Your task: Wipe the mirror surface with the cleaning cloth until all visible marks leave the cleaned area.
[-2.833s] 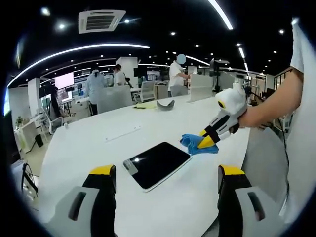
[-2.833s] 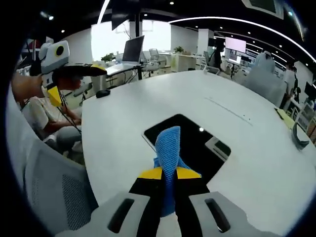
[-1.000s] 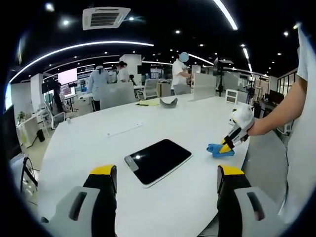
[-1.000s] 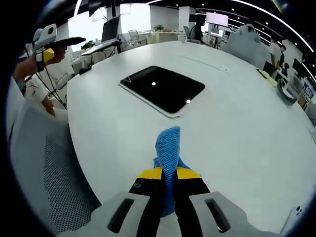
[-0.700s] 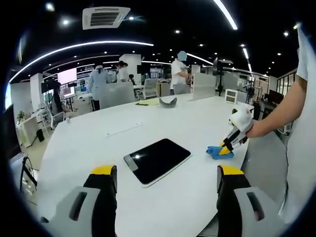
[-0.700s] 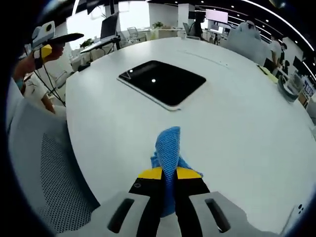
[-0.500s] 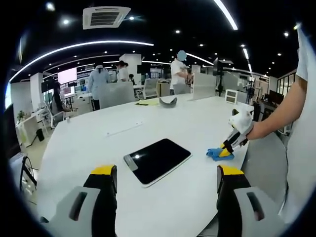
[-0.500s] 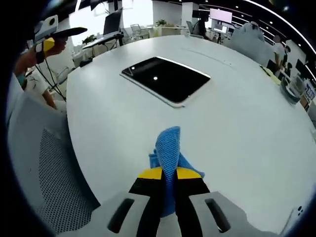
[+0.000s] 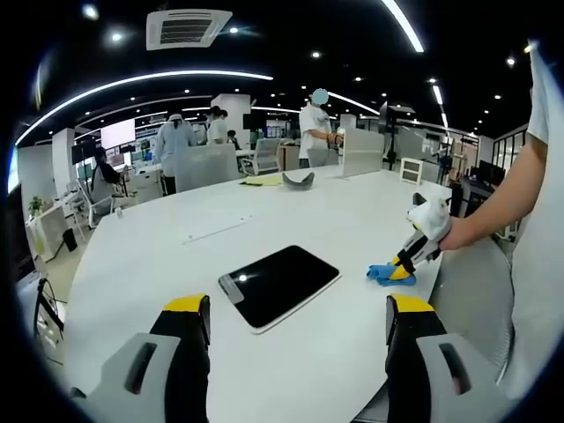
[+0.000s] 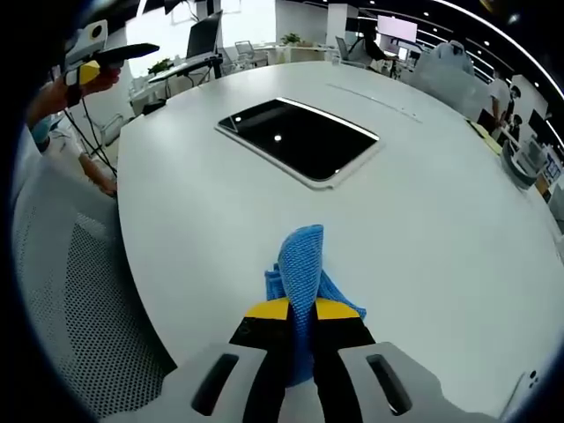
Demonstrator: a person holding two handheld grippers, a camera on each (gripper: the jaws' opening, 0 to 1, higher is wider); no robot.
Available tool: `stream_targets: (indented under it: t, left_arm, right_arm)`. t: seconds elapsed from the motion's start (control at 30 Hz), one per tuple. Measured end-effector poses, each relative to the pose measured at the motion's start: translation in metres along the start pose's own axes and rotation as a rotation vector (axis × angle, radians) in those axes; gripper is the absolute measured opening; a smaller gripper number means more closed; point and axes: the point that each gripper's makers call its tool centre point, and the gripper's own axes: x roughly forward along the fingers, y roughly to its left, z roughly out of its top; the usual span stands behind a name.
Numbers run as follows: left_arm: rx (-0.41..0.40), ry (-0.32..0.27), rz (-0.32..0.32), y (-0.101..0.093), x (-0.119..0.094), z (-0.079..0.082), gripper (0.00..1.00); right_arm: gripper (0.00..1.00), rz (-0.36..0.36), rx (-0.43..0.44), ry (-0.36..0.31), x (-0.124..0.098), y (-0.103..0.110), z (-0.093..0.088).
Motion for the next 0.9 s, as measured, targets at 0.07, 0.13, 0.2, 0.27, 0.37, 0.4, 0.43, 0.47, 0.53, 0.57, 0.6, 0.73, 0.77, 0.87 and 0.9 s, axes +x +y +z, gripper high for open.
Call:
stream_targets:
  t: [0.07,0.13,0.2,0.27,0.37,0.4,0.43,0.47,0.53,0.57,0.6,0.73,0.77,0.87,0.9]
  left_arm:
    - [0.003,-0.005,-0.002,0.0002,-0.0002,0.0014,0.81]
    - [0.006,-0.006,-0.003,0.0007,-0.0005,0.0021,0.80]
    - [0.004,0.000,-0.003,0.0016,-0.0005,0.0015,0.80]
    - [0.007,0.001,-0.005,0.0020,-0.0006,0.0015,0.80]
    - [0.009,0.001,-0.006,0.0025,-0.0004,0.0019,0.80]
    - [0.008,0.000,-0.008,0.0024,-0.0001,0.0024,0.80]
    - [0.008,0.000,-0.009,0.0023,0.0001,0.0026,0.80]
    - [0.009,0.001,-0.009,0.0024,0.0006,0.0027,0.80]
    - [0.010,-0.002,-0.012,0.0024,0.0014,0.0034,0.80]
    - [0.010,-0.002,-0.013,0.0024,0.0018,0.0035,0.80]
    - [0.010,-0.002,-0.013,0.0024,0.0022,0.0036,0.80]
    - [0.011,-0.004,-0.019,0.0018,0.0039,0.0039,0.80]
    - [0.011,-0.005,-0.021,0.0016,0.0042,0.0038,0.80]
    - [0.010,-0.004,-0.023,0.0013,0.0050,0.0033,0.80]
    - [0.010,-0.004,-0.024,0.0012,0.0052,0.0032,0.80]
  right_arm:
    - [0.04,-0.005,-0.020,0.001,-0.0001,0.0000,0.0000]
    - [0.04,-0.006,-0.025,0.002,0.0003,-0.0007,-0.0001]
    - [0.04,-0.007,-0.025,0.002,0.0002,-0.0008,-0.0001]
    - [0.04,-0.007,-0.026,0.001,0.0004,-0.0012,0.0001]
    - [0.04,-0.009,-0.030,0.000,0.0002,-0.0011,0.0003]
    - [0.04,-0.010,-0.029,0.001,0.0002,-0.0012,0.0004]
    - [0.04,-0.010,-0.025,0.001,0.0001,-0.0012,0.0005]
    - [0.04,-0.009,-0.021,0.001,0.0001,-0.0012,0.0005]
    - [0.05,-0.005,-0.010,-0.001,0.0000,-0.0014,0.0005]
    - [0.05,-0.001,-0.006,-0.003,-0.0001,-0.0012,0.0004]
    - [0.06,0.003,-0.003,-0.004,-0.0001,-0.0006,0.0004]
    - [0.08,0.009,-0.007,-0.011,-0.0001,0.0022,0.0002]
    - [0.09,0.007,-0.010,-0.013,0.0000,0.0024,0.0003]
    - [0.09,0.001,-0.013,-0.014,0.0000,0.0025,0.0004]
    - [0.09,-0.001,-0.017,-0.014,-0.0001,0.0026,0.0005]
